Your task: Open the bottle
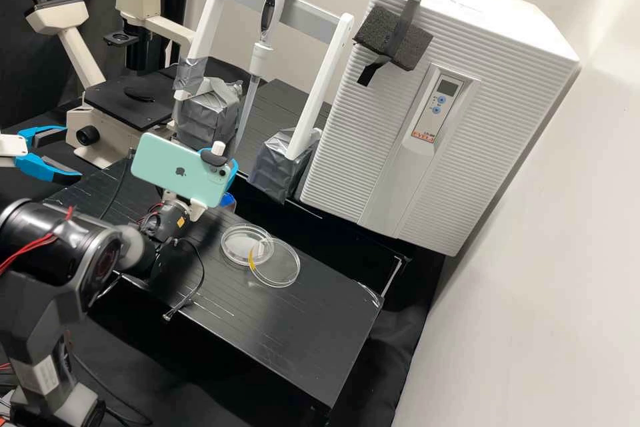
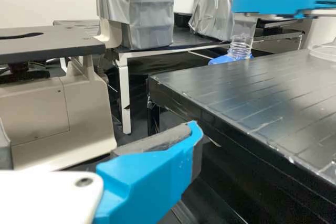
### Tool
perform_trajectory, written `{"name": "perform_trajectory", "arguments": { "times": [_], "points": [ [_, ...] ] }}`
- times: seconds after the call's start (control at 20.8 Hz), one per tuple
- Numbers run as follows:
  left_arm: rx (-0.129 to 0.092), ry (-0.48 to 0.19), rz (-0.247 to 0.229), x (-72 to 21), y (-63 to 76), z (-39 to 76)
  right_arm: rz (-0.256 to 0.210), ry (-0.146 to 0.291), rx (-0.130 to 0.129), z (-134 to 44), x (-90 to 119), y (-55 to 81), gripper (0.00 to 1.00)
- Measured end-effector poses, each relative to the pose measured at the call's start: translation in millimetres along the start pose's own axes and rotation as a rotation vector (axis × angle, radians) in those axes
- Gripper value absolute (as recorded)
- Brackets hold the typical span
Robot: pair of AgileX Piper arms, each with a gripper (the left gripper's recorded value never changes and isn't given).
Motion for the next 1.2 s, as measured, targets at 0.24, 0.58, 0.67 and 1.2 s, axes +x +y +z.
{"name": "perform_trajectory", "arguments": {
  "times": [0.24, 0.58, 0.67, 1.2],
  "points": [
    [0.0, 0.0, 0.0, 0.0, 0.0, 0.0, -0.028, 0.008, -0.009, 0.7, -36, -5.8, 0.0],
    [0.0, 0.0, 0.0, 0.0, 0.0, 0.0, -0.111, 0.006, -0.015, 6.0, -62, -25.3, 0.0],
    [0.0, 0.002, 0.001, -0.2, 0.1, -0.4, -0.14, -0.003, -0.019, 9.1, -63, -32.3, 0.0],
    [0.004, 0.008, 0.015, 1.7, 3.5, -2.3, -0.141, 0.007, -0.075, 13.4, -60, -42.0, 1.0]
  ]
}}
